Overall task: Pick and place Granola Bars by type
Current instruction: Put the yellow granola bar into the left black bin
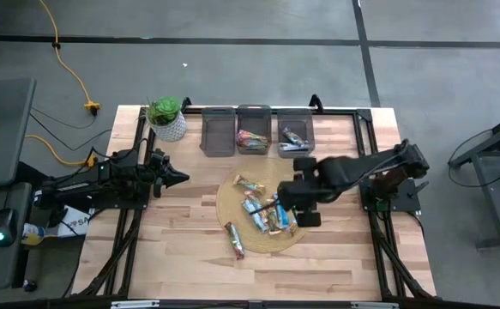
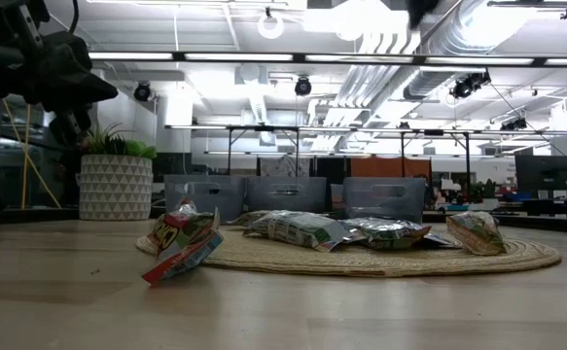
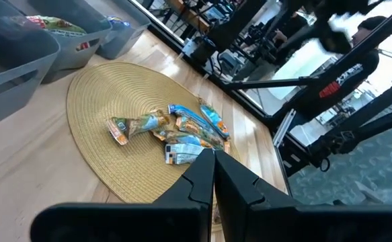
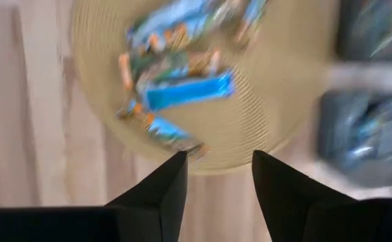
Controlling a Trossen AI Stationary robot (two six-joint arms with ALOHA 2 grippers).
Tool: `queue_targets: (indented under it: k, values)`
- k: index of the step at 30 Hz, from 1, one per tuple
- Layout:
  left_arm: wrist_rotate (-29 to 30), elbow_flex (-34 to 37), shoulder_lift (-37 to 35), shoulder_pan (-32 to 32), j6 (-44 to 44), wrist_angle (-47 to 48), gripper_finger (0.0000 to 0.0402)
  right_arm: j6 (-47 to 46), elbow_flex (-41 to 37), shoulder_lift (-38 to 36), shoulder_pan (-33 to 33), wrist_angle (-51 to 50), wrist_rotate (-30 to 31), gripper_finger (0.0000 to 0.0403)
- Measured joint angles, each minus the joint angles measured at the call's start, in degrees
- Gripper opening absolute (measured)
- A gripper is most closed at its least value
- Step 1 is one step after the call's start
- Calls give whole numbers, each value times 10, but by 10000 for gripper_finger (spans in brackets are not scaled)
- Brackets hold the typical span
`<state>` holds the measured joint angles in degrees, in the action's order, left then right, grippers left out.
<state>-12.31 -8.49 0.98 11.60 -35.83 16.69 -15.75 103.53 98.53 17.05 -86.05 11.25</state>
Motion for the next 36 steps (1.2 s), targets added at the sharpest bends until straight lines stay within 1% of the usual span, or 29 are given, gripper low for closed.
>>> queue_targets:
  k: [2, 5, 8, 10, 13, 16, 20, 24, 28, 30, 32, 36]
  values:
    - [0, 0, 0, 0, 0, 0, 10, -41, -80, -29, 0, 49, -28, 149]
    - [0, 0, 0, 0, 0, 2, 10, -116, -207, -110, -1, 163, -53, 149]
    - [0, 0, 0, 0, 0, 2, 10, -188, -323, -188, 4, 246, -53, 148]
    - [0, 0, 0, 0, 0, 2, 10, -217, -386, -231, 7, 289, -55, 145]
    - [0, 0, 0, 0, 0, 2, 10, -220, -463, -273, 14, 360, -75, 142]
    - [0, 0, 0, 0, 0, 2, 10, -187, -522, -281, 16, 441, -99, 146]
    - [0, 0, 0, 0, 0, 2, 10, -123, -573, -264, 9, 535, -121, 158]
    - [-1, 0, 0, 0, 0, 2, 10, -34, -595, -233, 1, 588, -154, 173]
    - [-2, 0, 0, 0, 0, 2, 10, 65, -590, -190, -7, 595, -187, 186]
    - [-2, 0, 0, 0, 0, 2, 10, 119, -581, -169, -9, 600, -193, 190]
    - [-2, 0, 0, 0, 0, 2, 10, 177, -573, -149, -9, 598, -192, 194]
    - [-2, 0, 0, 0, -4, 2, 10, 250, -554, -116, -9, 590, -149, 197]
